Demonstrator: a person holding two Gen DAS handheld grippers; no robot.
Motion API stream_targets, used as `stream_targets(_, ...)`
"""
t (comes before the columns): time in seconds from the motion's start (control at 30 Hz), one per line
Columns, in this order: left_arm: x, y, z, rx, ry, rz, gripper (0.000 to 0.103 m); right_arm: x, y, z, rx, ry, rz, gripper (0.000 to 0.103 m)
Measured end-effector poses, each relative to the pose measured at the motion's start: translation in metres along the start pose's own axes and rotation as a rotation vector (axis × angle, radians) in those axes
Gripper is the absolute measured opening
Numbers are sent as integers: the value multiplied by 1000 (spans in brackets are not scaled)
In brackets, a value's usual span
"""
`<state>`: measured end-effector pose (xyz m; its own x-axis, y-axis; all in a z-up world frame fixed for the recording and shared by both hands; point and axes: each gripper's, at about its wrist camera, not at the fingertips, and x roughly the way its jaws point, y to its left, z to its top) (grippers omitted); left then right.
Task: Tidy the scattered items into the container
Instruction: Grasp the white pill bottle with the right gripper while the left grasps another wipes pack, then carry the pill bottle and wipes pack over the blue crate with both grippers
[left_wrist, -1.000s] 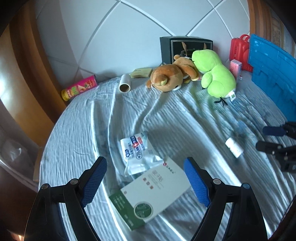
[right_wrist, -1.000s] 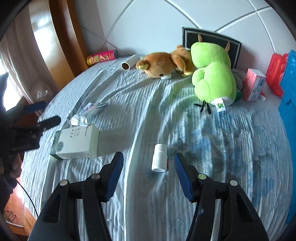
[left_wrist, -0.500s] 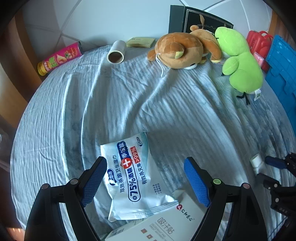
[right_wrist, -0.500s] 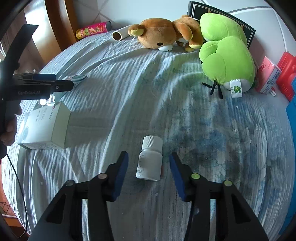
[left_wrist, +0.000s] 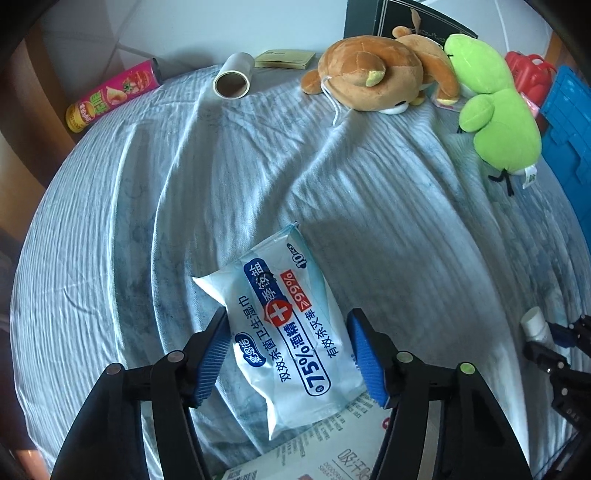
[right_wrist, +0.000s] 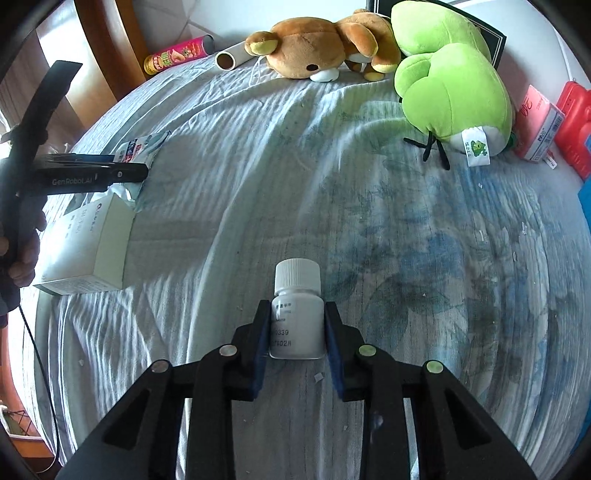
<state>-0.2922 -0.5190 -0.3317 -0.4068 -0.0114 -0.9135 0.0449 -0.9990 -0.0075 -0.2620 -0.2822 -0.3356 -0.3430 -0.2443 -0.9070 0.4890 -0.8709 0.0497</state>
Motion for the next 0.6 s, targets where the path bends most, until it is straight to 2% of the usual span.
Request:
stream_targets(0.17, -8, 0, -3, 3, -7, 8, 48, -12, 1, -3, 28, -22, -9, 27)
stream_targets(0.27, -20, 0, -5, -2, -41, 29, 45, -21, 2, -5, 33, -45, -14, 27)
stream_targets(0.6, -72, -12, -8, 25, -155, 32, 43, -54, 0, -12, 58, -110, -38, 27)
